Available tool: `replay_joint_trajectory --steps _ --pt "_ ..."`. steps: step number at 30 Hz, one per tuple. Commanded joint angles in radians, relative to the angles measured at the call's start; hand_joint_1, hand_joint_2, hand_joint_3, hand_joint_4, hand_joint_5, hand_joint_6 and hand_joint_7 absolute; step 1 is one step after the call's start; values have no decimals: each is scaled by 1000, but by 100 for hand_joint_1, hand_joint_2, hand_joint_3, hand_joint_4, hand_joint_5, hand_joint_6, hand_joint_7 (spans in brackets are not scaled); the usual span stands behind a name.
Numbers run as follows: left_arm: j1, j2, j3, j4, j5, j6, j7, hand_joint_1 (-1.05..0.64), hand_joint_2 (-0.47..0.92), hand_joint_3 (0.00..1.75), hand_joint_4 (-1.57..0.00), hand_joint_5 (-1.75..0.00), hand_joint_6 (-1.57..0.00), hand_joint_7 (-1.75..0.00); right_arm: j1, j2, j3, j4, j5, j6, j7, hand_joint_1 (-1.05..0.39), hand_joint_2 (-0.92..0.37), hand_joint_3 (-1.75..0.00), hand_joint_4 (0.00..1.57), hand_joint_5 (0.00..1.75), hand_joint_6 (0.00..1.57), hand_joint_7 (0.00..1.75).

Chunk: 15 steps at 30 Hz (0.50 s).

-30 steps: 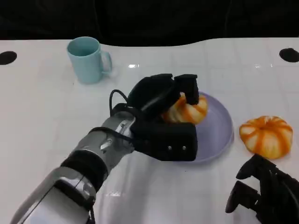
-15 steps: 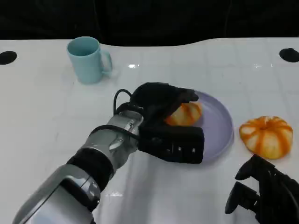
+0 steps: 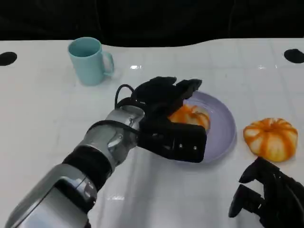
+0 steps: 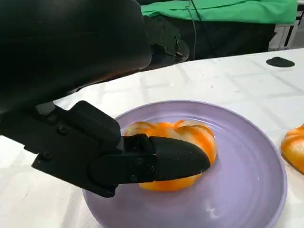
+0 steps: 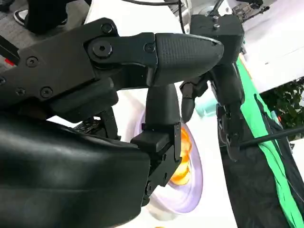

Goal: Grasp the bread from the table and place it into the plate.

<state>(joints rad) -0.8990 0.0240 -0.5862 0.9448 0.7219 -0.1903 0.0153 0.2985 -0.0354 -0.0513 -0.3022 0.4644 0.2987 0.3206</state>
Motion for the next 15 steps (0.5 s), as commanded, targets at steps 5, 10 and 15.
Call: replay_joint_trajectory --steps 5,10,15 --pt "46 61 57 -127 -95 -50 -79 -102 92 67 0 0 -1 -1 4 -6 -14 -5 8 -9 0 -50 -92 -45 65 175 44 170" --pt "100 90 105 -169 -167 -129 -91 -98 92 62 -7 -4 -6 -3 3 -11 -15 -5 6 -14 6 -50 -92 -46 65 175 45 170" --pt "154 103 168 -179 -260 -214 -115 -95 92 57 -14 -8 -11 -5 4 -12 -17 -9 10 -4 4 -50 -92 -47 64 175 44 170"
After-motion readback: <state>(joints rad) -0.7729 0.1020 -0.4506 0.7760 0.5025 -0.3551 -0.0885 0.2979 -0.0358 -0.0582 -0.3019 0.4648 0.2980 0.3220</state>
